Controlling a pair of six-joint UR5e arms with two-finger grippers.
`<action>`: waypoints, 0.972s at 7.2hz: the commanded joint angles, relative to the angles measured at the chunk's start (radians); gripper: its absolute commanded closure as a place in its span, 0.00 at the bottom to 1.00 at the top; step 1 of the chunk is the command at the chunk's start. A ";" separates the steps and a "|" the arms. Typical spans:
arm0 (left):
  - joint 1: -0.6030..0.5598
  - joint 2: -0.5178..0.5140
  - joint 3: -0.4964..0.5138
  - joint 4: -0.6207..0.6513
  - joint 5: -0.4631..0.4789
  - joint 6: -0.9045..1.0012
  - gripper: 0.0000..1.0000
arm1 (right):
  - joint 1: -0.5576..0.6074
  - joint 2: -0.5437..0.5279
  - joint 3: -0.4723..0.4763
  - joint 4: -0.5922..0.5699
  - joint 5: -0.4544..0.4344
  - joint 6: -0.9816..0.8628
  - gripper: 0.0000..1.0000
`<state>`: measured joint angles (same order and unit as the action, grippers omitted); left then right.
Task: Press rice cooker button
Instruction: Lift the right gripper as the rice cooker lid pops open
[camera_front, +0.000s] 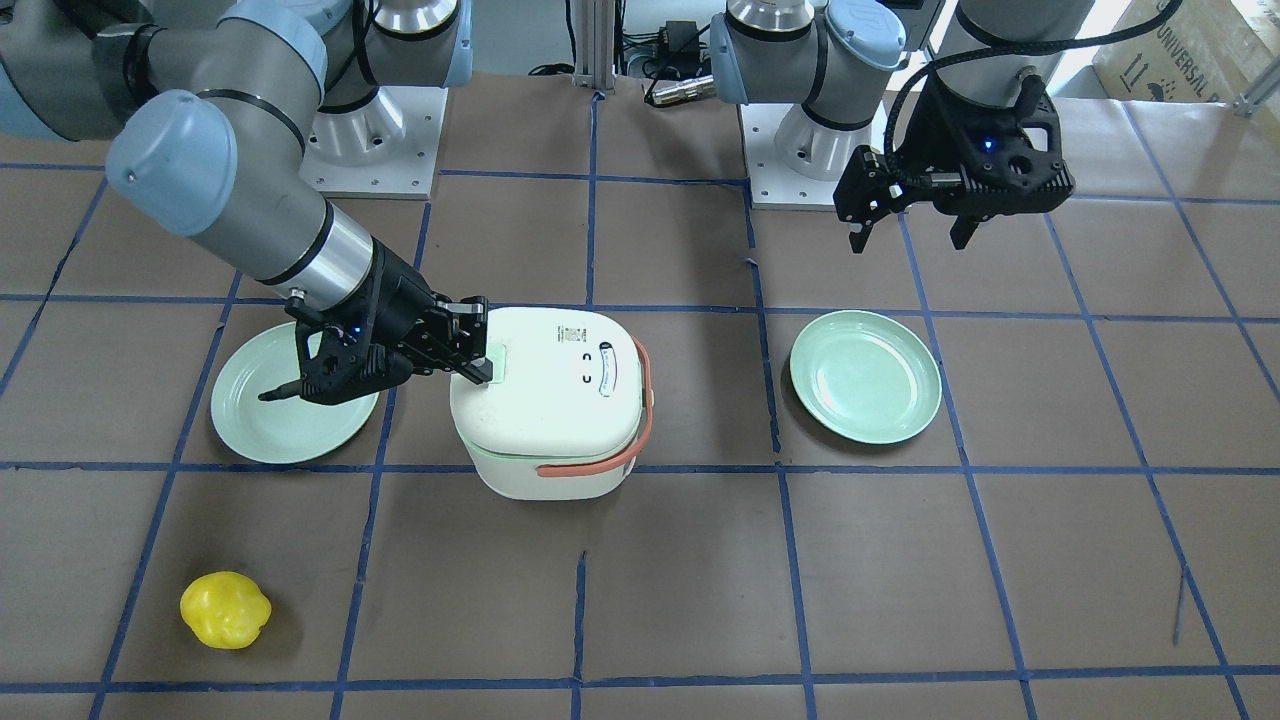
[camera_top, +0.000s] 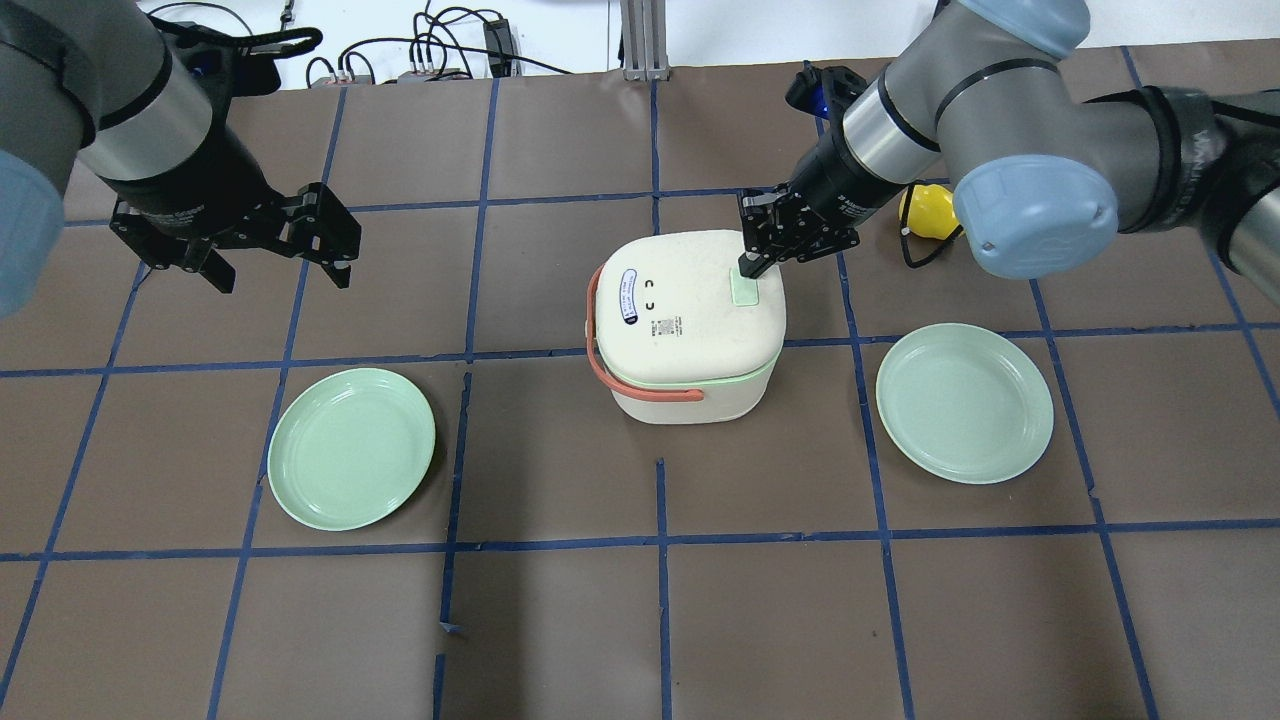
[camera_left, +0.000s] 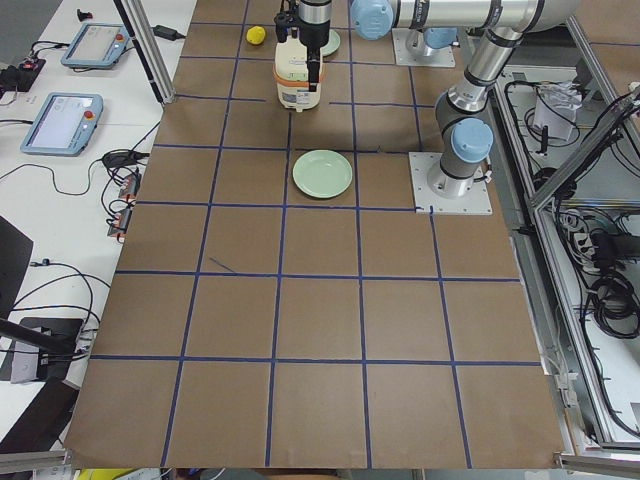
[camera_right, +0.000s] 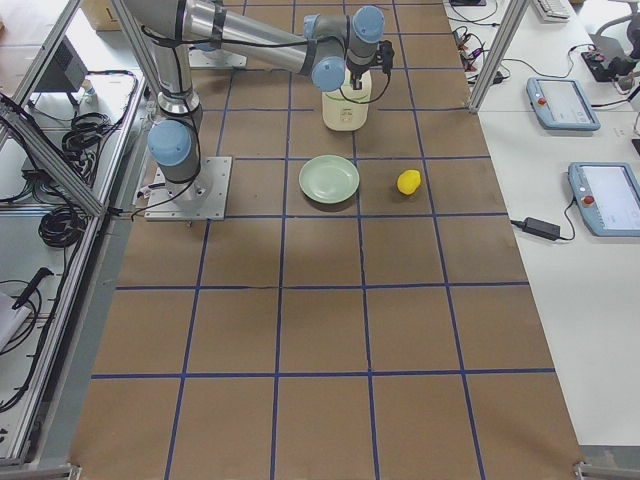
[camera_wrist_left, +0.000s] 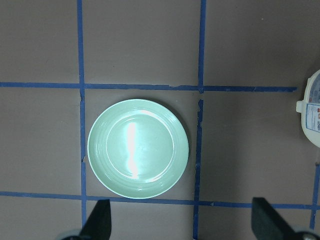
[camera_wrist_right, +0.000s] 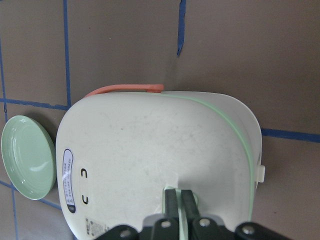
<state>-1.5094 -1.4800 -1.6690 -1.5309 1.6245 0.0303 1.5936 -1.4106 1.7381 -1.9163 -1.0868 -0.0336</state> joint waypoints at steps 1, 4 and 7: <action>0.000 0.000 0.000 -0.002 0.000 0.000 0.00 | 0.003 -0.072 -0.012 0.025 -0.076 0.003 0.01; 0.000 0.000 0.000 0.000 0.000 0.000 0.00 | 0.003 -0.133 -0.155 0.176 -0.241 -0.002 0.00; 0.000 0.000 0.000 0.000 0.000 0.000 0.00 | -0.003 -0.165 -0.206 0.192 -0.448 -0.003 0.00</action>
<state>-1.5094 -1.4803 -1.6690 -1.5309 1.6245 0.0307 1.5937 -1.5580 1.5450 -1.7278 -1.4570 -0.0365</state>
